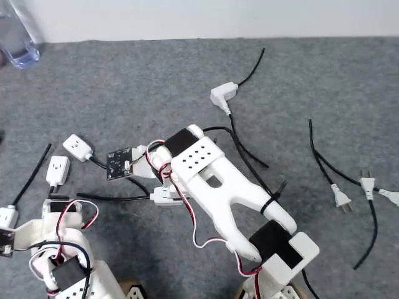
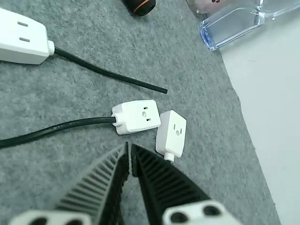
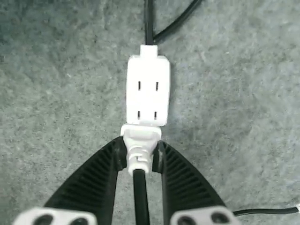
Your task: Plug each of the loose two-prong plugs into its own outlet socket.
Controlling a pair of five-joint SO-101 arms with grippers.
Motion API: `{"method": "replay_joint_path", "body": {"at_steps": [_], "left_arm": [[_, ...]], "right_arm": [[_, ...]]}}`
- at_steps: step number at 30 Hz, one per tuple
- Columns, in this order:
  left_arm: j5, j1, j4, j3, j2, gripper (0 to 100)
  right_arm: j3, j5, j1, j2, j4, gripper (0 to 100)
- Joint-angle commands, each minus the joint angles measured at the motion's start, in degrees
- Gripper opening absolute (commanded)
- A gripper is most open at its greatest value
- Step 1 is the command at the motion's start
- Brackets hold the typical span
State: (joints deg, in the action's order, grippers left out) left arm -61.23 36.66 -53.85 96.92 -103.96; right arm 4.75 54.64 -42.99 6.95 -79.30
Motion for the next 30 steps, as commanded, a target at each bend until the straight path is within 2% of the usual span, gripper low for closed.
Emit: {"method": "replay_joint_path", "body": {"at_steps": [1,7,30], "left_arm": [[0.35,0.35,-0.18,-0.57,-0.53,2],[0.35,0.35,-0.18,-0.57,-0.53,2],[0.35,0.35,-0.18,-0.57,-0.53,2]], "right_arm": [[2.11,-0.70,-0.84,-4.88,3.56,0.9],[8.00,-0.35,-0.57,-6.55,8.48,0.9],[8.70,1.32,1.63,-5.49,11.82,0.9]]}}
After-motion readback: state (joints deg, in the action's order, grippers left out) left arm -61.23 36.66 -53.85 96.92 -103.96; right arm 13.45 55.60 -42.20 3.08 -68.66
